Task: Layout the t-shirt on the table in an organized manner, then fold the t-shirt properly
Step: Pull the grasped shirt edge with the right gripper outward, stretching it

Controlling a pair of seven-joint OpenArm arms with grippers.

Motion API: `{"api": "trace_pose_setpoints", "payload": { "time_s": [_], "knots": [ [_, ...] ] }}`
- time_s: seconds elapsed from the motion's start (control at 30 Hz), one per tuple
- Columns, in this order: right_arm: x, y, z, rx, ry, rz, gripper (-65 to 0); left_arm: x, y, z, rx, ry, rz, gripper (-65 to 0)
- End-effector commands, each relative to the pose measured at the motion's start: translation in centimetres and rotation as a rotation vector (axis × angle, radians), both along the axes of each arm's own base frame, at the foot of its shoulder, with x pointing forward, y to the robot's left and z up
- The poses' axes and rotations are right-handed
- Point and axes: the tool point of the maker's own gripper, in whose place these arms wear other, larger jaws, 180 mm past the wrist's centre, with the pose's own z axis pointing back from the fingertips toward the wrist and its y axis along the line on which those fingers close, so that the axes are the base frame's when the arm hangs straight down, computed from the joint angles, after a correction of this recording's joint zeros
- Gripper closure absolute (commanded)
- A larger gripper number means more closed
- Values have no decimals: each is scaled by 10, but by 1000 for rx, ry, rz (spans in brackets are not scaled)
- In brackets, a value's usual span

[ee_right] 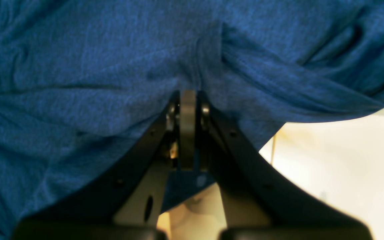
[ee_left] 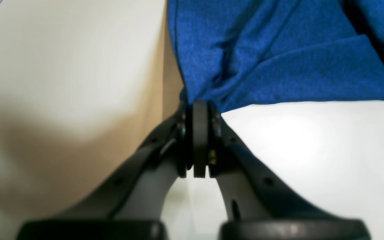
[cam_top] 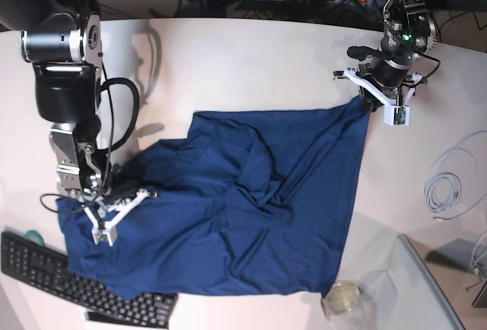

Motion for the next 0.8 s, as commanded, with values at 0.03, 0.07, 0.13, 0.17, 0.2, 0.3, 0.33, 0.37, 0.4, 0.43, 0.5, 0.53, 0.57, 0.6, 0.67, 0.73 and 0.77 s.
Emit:
{"api": "trace_pose_setpoints", "payload": {
  "time_s": [0.03,0.07,0.13,0.17,0.2,0.3,0.33,0.37,0.4,0.43,0.5,0.53,0.57,0.6,0.67,0.73,0.77],
  "knots": [
    [16,-3,18,2,-64,-5,-8,8,3,10,6,-41,0,0],
    [17,-4,21,0,-74,-5,-8,8,6,10,14,-41,-3,0],
    [14,-9,24,-11,-93,-6,-8,8,8,11,19,-41,-5,0],
    [15,-9,29,-14,-115,-4,-8,8,8,11,19,-41,-5,0],
    [15,-9,34,-18,-134,-2,-8,9,9,12,22,-43,-6,0],
    [15,-10,45,-23,-177,-6,-17,9,12,12,31,-40,-10,0],
    [16,-10,45,-22,-177,-6,-30,9,12,12,31,-40,-10,0],
    [18,-10,46,-21,-177,-6,-57,9,12,12,31,-40,-10,0],
    [21,-9,48,-22,-178,-1,-104,9,12,12,31,-40,-10,0],
    [23,-9,46,-20,-171,-2,-168,9,12,12,31,-40,-10,0],
    [26,-8,42,-17,-151,-3,-290,9,12,12,31,-40,-10,0],
    [26,-8,40,-15,-142,-4,-324,9,12,12,31,-40,-10,0],
    [26,-8,36,-13,-130,-5,-335,9,12,12,31,-40,-10,0],
    [25,-8,34,-11,-122,-7,-330,9,12,13,31,-41,-10,0],
    [25,-8,30,-7,-122,-12,-315,9,12,13,31,-41,-10,0],
    [26,-8,25,-5,-114,-14,-305,9,12,13,31,-41,-10,0],
    [25,-8,21,-2,-99,-15,-305,9,12,13,31,-41,-10,0]
  ]
}}
